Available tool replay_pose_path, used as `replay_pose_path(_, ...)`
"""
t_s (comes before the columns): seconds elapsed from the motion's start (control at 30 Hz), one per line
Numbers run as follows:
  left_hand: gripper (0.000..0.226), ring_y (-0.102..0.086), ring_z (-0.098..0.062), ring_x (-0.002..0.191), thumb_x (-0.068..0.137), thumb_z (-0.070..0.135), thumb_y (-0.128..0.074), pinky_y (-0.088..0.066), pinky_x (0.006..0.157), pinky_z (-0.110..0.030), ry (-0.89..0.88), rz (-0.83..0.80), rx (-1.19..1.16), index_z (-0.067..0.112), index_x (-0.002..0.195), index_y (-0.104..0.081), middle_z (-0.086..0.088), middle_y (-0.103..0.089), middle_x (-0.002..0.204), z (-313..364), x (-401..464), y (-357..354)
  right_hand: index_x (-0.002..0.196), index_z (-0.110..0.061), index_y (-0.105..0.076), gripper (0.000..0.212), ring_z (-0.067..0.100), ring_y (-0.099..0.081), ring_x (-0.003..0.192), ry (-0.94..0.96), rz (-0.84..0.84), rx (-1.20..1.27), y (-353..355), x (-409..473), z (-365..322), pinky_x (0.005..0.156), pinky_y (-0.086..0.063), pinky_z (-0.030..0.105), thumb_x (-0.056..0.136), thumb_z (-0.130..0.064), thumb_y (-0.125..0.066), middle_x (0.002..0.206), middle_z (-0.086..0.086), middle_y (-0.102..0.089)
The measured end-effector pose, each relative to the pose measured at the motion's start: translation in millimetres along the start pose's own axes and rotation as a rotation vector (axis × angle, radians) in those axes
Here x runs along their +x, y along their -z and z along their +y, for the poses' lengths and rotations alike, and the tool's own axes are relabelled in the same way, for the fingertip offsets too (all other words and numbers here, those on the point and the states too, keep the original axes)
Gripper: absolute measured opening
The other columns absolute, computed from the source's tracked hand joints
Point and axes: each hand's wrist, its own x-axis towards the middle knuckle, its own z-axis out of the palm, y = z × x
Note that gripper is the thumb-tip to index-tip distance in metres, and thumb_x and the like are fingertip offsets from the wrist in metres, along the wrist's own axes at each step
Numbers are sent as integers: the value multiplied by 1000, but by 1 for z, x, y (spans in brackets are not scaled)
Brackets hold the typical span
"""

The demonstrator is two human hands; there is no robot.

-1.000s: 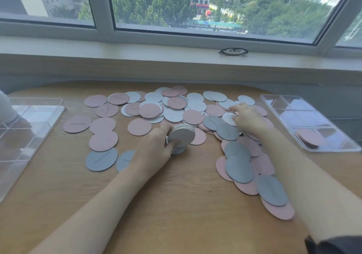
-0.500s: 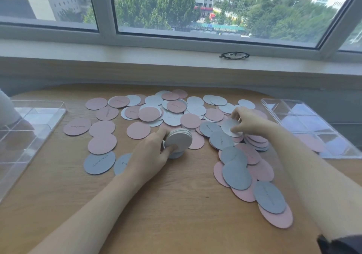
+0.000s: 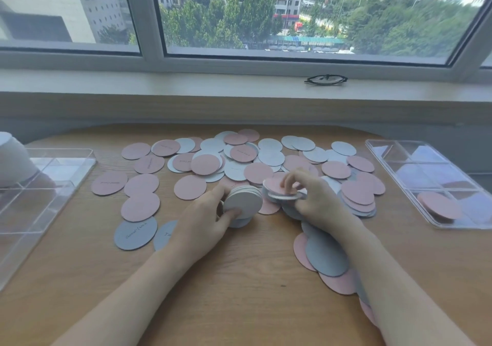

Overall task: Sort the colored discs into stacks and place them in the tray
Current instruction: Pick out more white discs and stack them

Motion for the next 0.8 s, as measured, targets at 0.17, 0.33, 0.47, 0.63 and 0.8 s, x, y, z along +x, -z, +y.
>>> replay_pose_path(0.17,17,-60,-10,81,91,32,-68,-51,73,-38,-7,-5,-9,28,101,-56,10,-65,88,-2,0,-1,80,-23,-58,28,19,-56,95,-20,-97,-60,-1,-1,9,84,-47,39,67,1,-66,97,-3,-60)
replay_pose_path(0.33,16,-54,-5,67,91,31,-68,-45,63,-30,-24,2,-3,28,102,-57,12,-59,77,-2,0,-1,85,-21,-64,19,22,-60,90,16,7,-63,-3,-2,11,79,-50,45,71,-8,-65,93,-5,-64)
replay_pose_path(0.47,16,-51,-2,63,91,30,-69,-36,58,-24,-36,-1,-3,25,102,-58,12,-58,74,-1,0,-1,92,-17,-70,19,12,-62,91,72,103,-66,-3,-2,6,79,-51,34,80,-3,-66,92,-8,-68)
replay_pose_path(0.63,17,-53,-6,66,91,31,-68,-44,62,-27,-26,-10,-15,27,103,-58,9,-63,82,-3,0,-1,99,-24,-65,26,1,-60,85,-28,322,71,1,-4,-5,73,-42,9,88,0,-67,90,-20,-66)
replay_pose_path(0.8,17,-55,-8,71,90,33,-68,-47,66,-30,-20,-12,-9,28,103,-57,9,-64,86,-4,1,-1,105,-23,-62,17,7,-61,87,-180,283,107,0,-2,3,71,-45,11,91,-14,-67,95,-12,-65)
